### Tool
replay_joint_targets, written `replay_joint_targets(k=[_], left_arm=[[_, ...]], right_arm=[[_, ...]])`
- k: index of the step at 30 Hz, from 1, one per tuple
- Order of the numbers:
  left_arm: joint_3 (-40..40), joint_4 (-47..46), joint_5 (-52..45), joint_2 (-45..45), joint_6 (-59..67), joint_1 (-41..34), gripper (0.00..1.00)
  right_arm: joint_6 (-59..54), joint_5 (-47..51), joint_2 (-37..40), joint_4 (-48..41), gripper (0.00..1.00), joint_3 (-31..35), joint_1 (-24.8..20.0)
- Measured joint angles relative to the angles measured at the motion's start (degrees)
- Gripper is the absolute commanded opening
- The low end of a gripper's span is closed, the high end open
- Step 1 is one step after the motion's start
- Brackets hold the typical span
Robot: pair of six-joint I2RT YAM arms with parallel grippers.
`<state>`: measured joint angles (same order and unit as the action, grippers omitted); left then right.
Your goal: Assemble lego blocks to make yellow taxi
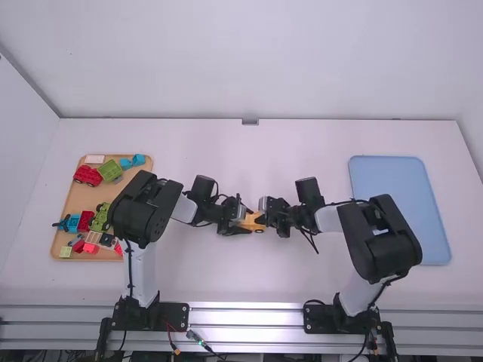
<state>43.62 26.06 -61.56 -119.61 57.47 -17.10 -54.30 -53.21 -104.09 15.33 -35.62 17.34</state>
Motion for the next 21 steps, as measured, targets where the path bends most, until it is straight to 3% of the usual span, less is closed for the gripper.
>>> replay_joint_targets(k=[14, 21], left_arm=[[0.00, -0.09, -0.13, 0.00, 0.04, 0.00, 0.24], [0.02, -0.07, 0.24, 0.00, -0.70, 0.52, 0.23]], right_arm=[[1.44, 1.79, -0.09, 2.78, 0.00, -0.02, 0.00], [3.32, -2.12, -5.31, 3.63, 0.00, -3.65, -0.66]])
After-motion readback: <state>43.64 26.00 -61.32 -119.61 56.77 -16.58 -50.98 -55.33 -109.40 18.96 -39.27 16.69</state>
